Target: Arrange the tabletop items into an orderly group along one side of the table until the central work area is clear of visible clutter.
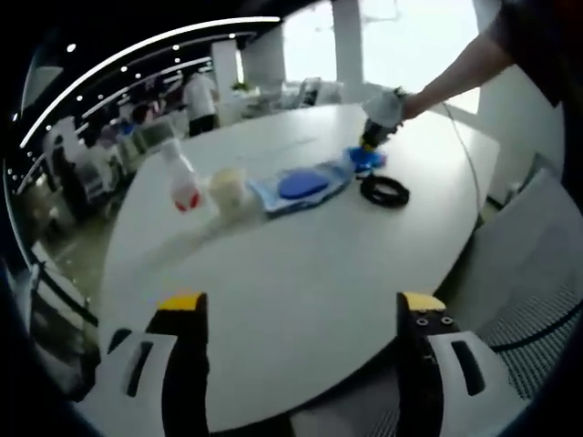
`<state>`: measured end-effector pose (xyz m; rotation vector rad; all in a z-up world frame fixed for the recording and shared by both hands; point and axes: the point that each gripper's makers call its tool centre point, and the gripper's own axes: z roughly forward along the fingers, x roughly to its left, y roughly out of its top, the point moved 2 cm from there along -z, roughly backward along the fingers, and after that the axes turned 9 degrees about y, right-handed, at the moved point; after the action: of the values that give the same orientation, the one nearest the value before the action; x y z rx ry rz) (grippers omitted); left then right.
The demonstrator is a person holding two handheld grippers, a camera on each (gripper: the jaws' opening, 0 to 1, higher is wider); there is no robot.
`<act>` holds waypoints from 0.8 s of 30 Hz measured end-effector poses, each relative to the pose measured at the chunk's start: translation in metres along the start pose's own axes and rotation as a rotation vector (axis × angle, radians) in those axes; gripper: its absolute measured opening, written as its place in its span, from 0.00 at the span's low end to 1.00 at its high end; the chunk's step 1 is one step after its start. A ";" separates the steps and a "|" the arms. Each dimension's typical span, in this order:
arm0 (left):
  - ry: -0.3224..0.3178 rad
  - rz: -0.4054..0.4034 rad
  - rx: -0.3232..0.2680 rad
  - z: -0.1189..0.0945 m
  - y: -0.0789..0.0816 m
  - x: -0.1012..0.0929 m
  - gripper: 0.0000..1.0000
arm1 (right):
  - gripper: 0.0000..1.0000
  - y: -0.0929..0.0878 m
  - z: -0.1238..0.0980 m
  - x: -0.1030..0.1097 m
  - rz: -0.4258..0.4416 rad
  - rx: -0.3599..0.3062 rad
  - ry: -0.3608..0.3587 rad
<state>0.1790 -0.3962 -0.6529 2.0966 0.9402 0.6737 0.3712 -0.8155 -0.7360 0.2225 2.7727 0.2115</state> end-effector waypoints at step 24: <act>-0.008 0.017 -0.006 -0.003 -0.001 -0.001 0.77 | 0.00 0.025 -0.022 0.025 -0.138 -0.024 0.020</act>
<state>0.1763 -0.3958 -0.6520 2.1030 0.9157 0.6758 0.3431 -0.7887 -0.7197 0.0232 2.7897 0.2125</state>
